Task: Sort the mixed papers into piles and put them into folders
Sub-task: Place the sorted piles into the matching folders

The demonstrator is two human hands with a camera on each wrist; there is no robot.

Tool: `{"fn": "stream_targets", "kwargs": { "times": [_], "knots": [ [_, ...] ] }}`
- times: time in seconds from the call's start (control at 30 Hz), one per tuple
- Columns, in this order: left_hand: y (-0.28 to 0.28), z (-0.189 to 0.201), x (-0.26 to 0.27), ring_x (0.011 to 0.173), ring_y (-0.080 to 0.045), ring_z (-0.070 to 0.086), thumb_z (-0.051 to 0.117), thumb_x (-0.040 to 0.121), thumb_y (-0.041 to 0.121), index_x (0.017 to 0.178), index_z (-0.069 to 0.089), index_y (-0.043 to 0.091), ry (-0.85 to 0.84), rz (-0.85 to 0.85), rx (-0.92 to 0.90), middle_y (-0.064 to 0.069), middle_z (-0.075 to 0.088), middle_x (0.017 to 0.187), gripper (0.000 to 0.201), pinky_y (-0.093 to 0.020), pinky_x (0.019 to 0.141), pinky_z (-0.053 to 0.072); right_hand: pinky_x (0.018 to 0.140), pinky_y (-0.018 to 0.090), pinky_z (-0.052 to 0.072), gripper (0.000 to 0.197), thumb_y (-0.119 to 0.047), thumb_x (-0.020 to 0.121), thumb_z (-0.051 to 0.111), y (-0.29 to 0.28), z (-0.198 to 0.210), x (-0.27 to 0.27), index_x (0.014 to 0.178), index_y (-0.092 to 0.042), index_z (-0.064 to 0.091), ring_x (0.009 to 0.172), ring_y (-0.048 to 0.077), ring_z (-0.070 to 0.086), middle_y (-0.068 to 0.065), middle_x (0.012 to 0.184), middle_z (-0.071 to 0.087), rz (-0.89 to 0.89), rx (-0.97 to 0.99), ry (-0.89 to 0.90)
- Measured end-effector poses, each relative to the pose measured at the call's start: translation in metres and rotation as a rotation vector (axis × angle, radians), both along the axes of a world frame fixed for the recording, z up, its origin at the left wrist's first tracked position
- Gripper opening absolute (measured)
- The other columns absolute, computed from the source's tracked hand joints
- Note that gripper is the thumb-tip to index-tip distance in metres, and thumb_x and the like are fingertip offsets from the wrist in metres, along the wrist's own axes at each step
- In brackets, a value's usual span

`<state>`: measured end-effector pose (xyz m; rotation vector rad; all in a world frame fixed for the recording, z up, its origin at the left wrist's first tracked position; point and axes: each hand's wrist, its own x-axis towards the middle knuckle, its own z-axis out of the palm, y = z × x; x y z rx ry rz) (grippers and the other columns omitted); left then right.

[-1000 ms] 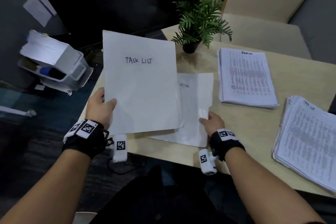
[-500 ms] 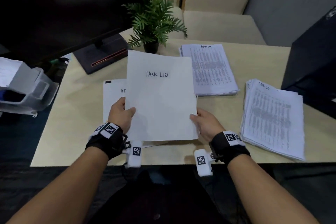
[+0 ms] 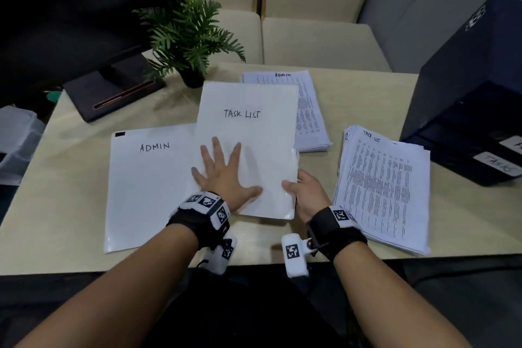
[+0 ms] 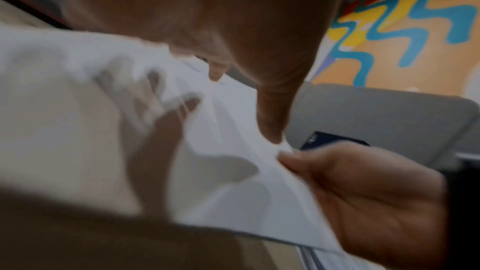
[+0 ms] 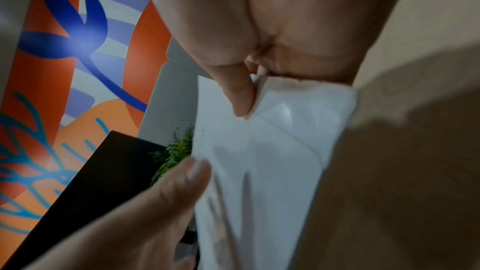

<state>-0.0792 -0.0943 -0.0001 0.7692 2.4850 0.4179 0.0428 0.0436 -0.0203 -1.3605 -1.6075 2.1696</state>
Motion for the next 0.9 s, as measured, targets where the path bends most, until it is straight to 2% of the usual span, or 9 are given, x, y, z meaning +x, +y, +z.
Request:
{"fn": "stream_targets", "kwargs": {
  "times": [0.17, 0.27, 0.37, 0.47, 0.53, 0.63, 0.7, 0.8, 0.9],
  "knots": [
    [0.026, -0.005, 0.031, 0.145, -0.028, -0.020, 0.071, 0.061, 0.069, 0.145, -0.018, 0.043, -0.137, -0.127, -0.001, 0.003, -0.027, 0.156, 0.125, -0.064, 0.111, 0.006, 0.086, 0.046, 0.053, 0.022, 0.004, 0.093, 0.051, -0.004, 0.001, -0.008, 0.104, -0.010, 0.065, 0.091, 0.033, 0.067, 0.019, 0.106, 0.069, 0.094, -0.073, 0.076],
    [0.034, -0.007, 0.040, 0.146, -0.028, -0.012, 0.073, 0.062, 0.059, 0.143, -0.022, 0.045, -0.110, -0.113, 0.008, 0.004, -0.024, 0.157, 0.126, -0.063, 0.110, 0.014, 0.071, 0.031, 0.058, 0.022, 0.003, 0.096, 0.047, -0.006, 0.004, -0.012, 0.101, -0.008, 0.065, 0.076, 0.021, 0.068, 0.010, 0.088, 0.072, 0.120, -0.102, 0.143],
    [0.033, -0.005, 0.039, 0.147, -0.026, -0.001, 0.073, 0.072, 0.043, 0.143, -0.019, 0.050, -0.135, -0.118, 0.093, 0.001, -0.015, 0.159, 0.116, -0.059, 0.111, 0.023, 0.061, 0.028, 0.056, 0.022, 0.002, 0.098, 0.044, -0.002, 0.006, -0.013, 0.102, -0.009, 0.063, 0.073, 0.019, 0.068, 0.007, 0.083, 0.072, 0.160, -0.112, 0.151],
    [0.026, -0.001, 0.032, 0.146, -0.023, 0.014, 0.063, 0.085, 0.018, 0.146, -0.002, 0.052, -0.231, -0.151, 0.245, -0.005, 0.007, 0.160, 0.095, -0.045, 0.116, 0.024, 0.065, 0.031, 0.056, 0.026, 0.003, 0.097, 0.044, 0.003, 0.007, -0.014, 0.102, -0.012, 0.064, 0.075, 0.019, 0.069, 0.007, 0.087, 0.072, 0.198, -0.098, 0.136],
    [0.017, 0.005, 0.027, 0.140, -0.020, 0.029, 0.047, 0.084, -0.004, 0.147, 0.022, 0.044, -0.215, -0.100, 0.359, -0.001, 0.029, 0.152, 0.082, -0.035, 0.116, 0.025, 0.069, 0.031, 0.056, 0.027, 0.006, 0.096, 0.044, 0.006, 0.005, -0.013, 0.098, -0.011, 0.065, 0.075, 0.019, 0.068, 0.006, 0.085, 0.073, 0.182, -0.061, 0.113],
    [-0.006, 0.023, 0.015, 0.128, -0.018, 0.044, 0.036, 0.078, -0.016, 0.134, 0.052, 0.027, -0.090, 0.037, 0.462, 0.000, 0.048, 0.138, 0.072, -0.027, 0.111, 0.030, 0.080, 0.038, 0.055, 0.026, 0.005, 0.095, 0.047, 0.013, -0.006, -0.003, 0.093, -0.013, 0.066, 0.081, 0.025, 0.067, 0.006, 0.087, 0.072, 0.104, 0.022, 0.002],
    [-0.027, 0.037, -0.001, 0.123, -0.020, 0.050, 0.036, 0.078, -0.019, 0.128, 0.058, 0.014, -0.028, 0.107, 0.524, -0.005, 0.055, 0.131, 0.064, -0.019, 0.105, 0.033, 0.085, 0.042, 0.055, 0.021, -0.003, 0.094, 0.051, 0.020, -0.018, 0.006, 0.092, -0.016, 0.067, 0.087, 0.028, 0.068, 0.006, 0.091, 0.073, 0.087, 0.113, -0.139],
    [-0.066, 0.050, -0.032, 0.123, -0.021, 0.050, 0.037, 0.079, -0.020, 0.129, 0.056, 0.006, 0.002, 0.246, 0.515, -0.009, 0.054, 0.131, 0.059, -0.010, 0.097, 0.030, 0.077, 0.031, 0.049, 0.013, -0.008, 0.092, 0.053, 0.028, -0.028, 0.014, 0.091, -0.012, 0.066, 0.087, 0.026, 0.064, 0.008, 0.094, 0.070, 0.121, 0.298, -0.349],
    [-0.114, 0.045, -0.063, 0.127, -0.025, 0.045, 0.041, 0.080, -0.015, 0.134, 0.053, 0.010, 0.036, 0.352, 0.339, -0.011, 0.050, 0.136, 0.060, -0.019, 0.103, 0.031, 0.060, 0.026, 0.038, 0.011, -0.009, 0.092, 0.052, 0.025, -0.031, 0.012, 0.090, -0.005, 0.063, 0.079, 0.025, 0.056, 0.013, 0.092, 0.063, 0.159, 0.401, -0.458]
  ]
}}
